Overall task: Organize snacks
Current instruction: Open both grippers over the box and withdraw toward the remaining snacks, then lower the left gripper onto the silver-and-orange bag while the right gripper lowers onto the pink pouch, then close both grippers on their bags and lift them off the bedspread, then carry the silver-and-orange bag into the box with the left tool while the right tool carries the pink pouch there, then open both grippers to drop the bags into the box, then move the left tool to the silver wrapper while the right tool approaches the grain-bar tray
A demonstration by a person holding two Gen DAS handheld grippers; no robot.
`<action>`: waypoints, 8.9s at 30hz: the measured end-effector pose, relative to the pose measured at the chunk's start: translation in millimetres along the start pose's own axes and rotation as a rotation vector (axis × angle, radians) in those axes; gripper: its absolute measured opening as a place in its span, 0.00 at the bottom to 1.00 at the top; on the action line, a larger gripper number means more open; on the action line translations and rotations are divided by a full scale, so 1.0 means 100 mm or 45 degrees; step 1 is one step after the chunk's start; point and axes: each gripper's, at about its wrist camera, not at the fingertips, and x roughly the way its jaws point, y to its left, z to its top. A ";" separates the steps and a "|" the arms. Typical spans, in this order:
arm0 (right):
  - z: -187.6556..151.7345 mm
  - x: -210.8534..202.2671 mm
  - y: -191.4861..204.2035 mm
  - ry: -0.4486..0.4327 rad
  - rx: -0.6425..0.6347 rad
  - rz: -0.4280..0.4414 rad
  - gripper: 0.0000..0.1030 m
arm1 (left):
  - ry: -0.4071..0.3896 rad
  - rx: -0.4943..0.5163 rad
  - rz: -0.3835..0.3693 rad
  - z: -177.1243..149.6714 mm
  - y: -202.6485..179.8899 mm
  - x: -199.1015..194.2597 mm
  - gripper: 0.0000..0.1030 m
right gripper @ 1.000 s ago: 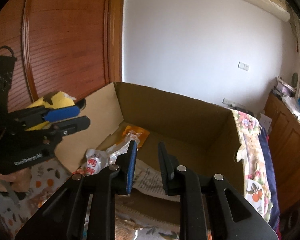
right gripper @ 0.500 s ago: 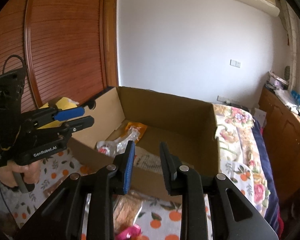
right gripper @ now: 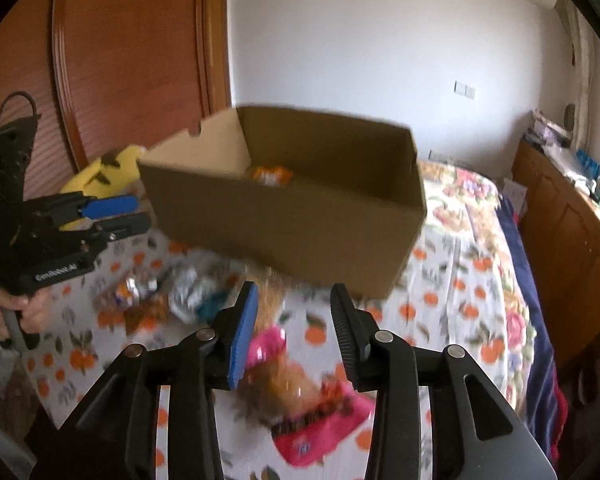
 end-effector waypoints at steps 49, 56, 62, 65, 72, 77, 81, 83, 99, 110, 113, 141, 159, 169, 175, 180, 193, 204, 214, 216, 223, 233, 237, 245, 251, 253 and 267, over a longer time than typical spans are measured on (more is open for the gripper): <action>-0.67 0.54 0.01 0.188 -0.100 0.051 0.65 | 0.308 -0.191 0.200 -0.52 0.35 0.37 0.80; -0.67 0.56 -0.01 0.194 -0.081 0.054 0.67 | 0.315 -0.160 0.194 -0.54 0.26 0.34 0.79; -0.67 0.56 -0.03 0.195 -0.066 0.057 0.67 | 0.346 -0.170 0.142 -0.50 0.23 0.32 0.77; -0.67 0.56 -0.02 0.195 -0.064 0.059 0.67 | 0.343 -0.202 0.130 -0.49 0.27 0.32 0.65; -0.67 0.56 -0.03 0.195 -0.066 0.058 0.67 | 0.333 -0.179 0.139 -0.48 0.26 0.27 0.39; -0.67 0.56 -0.03 0.194 -0.066 0.058 0.67 | 0.300 -0.190 0.135 -0.52 0.25 0.15 0.36; -0.67 0.56 -0.03 0.194 -0.066 0.058 0.67 | 0.273 -0.210 0.116 -0.54 0.25 0.04 0.36; -0.67 0.56 -0.03 0.195 -0.065 0.059 0.67 | 0.258 -0.200 0.122 -0.55 0.23 -0.01 0.36; -0.67 0.56 -0.04 0.196 -0.060 0.065 0.68 | 0.142 -0.187 0.057 -0.52 0.03 -0.38 0.36; -0.67 0.50 -0.09 0.192 0.009 -0.014 0.43 | 0.069 -0.139 0.012 -0.42 -0.18 -0.56 0.36; -0.68 0.43 -0.15 0.182 0.024 -0.035 0.36 | 0.055 -0.129 0.006 -0.40 -0.21 -0.58 0.36; -0.46 -0.23 0.02 -0.024 0.029 0.059 0.36 | -0.089 -0.097 -0.023 0.02 -0.24 -0.52 0.36; 0.12 -0.35 -0.04 -0.161 0.008 0.066 0.36 | -0.277 -0.074 -0.073 0.73 -0.08 -0.43 0.36; 0.62 -0.08 -0.09 -0.230 -0.046 0.060 0.36 | -0.314 -0.088 -0.045 1.07 0.19 -0.06 0.36; 0.81 0.14 -0.10 -0.244 -0.089 0.048 0.36 | -0.322 -0.138 -0.029 1.12 0.35 0.14 0.36; 0.91 0.33 -0.11 -0.251 -0.100 0.037 0.36 | -0.343 -0.200 -0.015 1.06 0.51 0.21 0.36; 1.00 0.84 -0.19 -0.159 -0.065 0.019 0.36 | -0.259 -0.235 -0.032 1.00 0.58 0.43 0.36; 1.01 1.03 -0.27 -0.080 0.001 0.054 0.41 | -0.170 -0.203 -0.016 0.96 0.49 0.58 0.43; 1.03 1.06 -0.28 -0.051 0.023 0.059 0.53 | -0.181 -0.178 0.009 0.93 0.48 0.57 0.51; 1.02 1.06 -0.27 -0.050 0.026 0.047 0.56 | -0.185 -0.173 0.013 0.92 0.48 0.57 0.53; 0.90 0.74 -0.24 -0.120 0.053 0.050 0.56 | -0.229 -0.134 0.026 0.92 0.43 0.45 0.57; 0.68 0.22 -0.14 -0.120 0.082 0.038 0.57 | -0.266 -0.052 0.002 0.85 0.28 0.26 0.60; 0.56 0.16 -0.07 -0.084 0.080 0.041 0.57 | -0.259 -0.016 -0.006 0.80 0.21 0.19 0.60; 0.34 0.24 0.10 -0.001 0.078 0.050 0.59 | -0.221 -0.011 -0.026 0.63 0.17 0.04 0.61; 0.15 0.35 0.18 0.058 0.100 0.060 0.61 | -0.164 0.015 -0.023 0.38 0.12 0.02 0.61; 0.10 0.41 0.19 0.079 0.104 0.065 0.61 | -0.138 0.029 -0.019 0.28 0.10 0.05 0.61; -0.06 0.88 0.15 0.196 0.196 0.119 0.61 | 0.004 0.056 -0.029 0.04 0.10 0.27 0.61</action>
